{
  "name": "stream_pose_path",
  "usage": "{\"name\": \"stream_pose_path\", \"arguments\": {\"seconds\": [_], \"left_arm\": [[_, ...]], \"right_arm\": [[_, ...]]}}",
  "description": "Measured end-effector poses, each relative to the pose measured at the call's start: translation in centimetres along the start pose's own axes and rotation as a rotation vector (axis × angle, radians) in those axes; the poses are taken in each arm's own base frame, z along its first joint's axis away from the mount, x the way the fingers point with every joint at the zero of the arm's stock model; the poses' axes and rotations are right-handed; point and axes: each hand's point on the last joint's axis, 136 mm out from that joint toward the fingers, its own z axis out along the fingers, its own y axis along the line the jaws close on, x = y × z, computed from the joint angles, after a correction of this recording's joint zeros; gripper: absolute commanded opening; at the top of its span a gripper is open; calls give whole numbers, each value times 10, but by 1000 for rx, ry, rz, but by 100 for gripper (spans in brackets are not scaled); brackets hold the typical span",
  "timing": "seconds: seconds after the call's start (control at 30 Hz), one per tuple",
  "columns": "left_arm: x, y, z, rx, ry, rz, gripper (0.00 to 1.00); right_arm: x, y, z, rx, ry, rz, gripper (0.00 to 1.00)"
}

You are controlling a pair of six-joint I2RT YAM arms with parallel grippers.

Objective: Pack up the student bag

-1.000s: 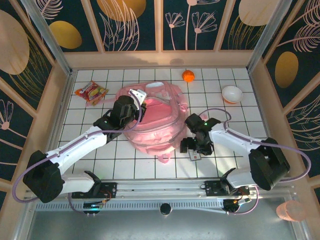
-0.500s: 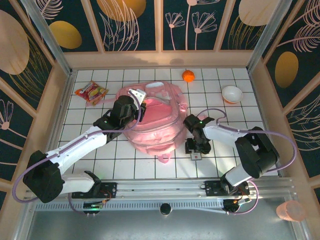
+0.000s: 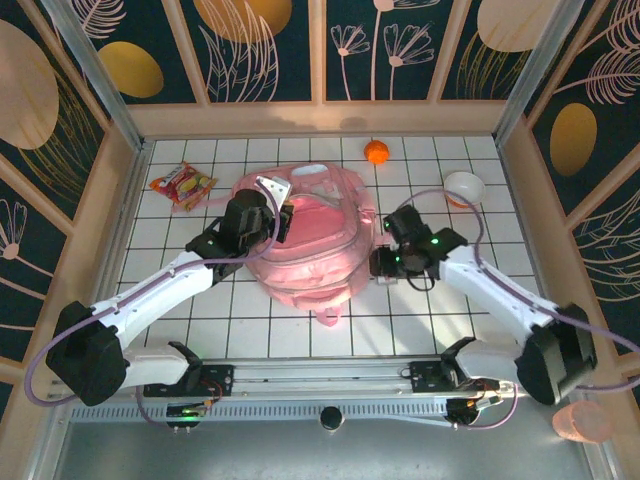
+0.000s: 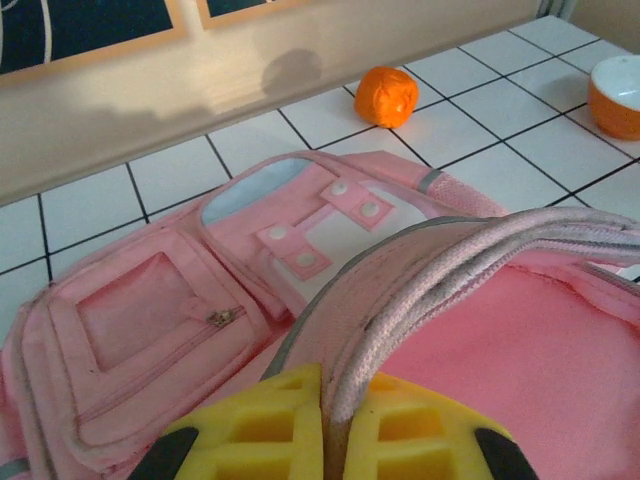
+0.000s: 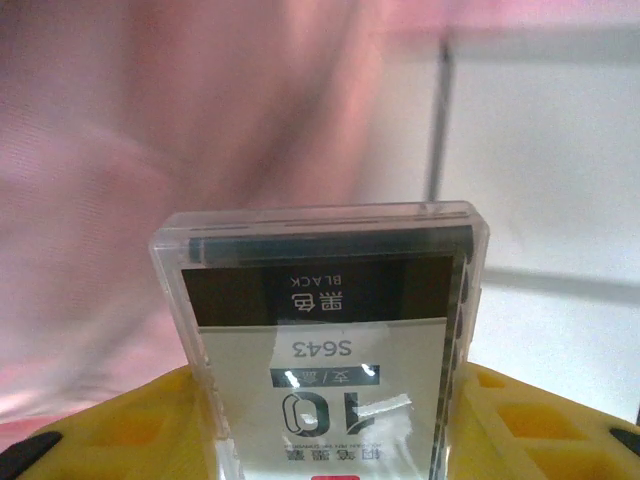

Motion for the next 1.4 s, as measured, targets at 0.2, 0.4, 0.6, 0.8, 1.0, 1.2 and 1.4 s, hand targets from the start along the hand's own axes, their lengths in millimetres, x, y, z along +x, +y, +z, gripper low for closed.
{"name": "stream_pose_path", "arguments": {"seconds": [0.2,0.4,0.6,0.8,1.0,1.2,1.4], "left_arm": [[-7,-11,-2,67,5,-33,0],[-12,-19,-5,125,10,-61,0],[-14,-25,-4,156,19,-82,0],[-13,-28,-2,176,32,-101,0],[-14,-31,-1,190,35,-118,0],[-16,-30,-1,190,33,-125,0],[-17,-30,-1,194,28,-118,0]], "right_arm": [[-82,62,-58,-230,-371,-314,49],[-103,114,-80,-399,-605,-751,46],[-91,133,-41,-430,-588,-1053,52],[-72,132,5,-403,-477,-1231,56],[-80,130,16,-342,-445,-1297,73],[-87,127,15,-310,-438,-1265,79],[-87,127,-2,-307,-448,-1216,77]]}}
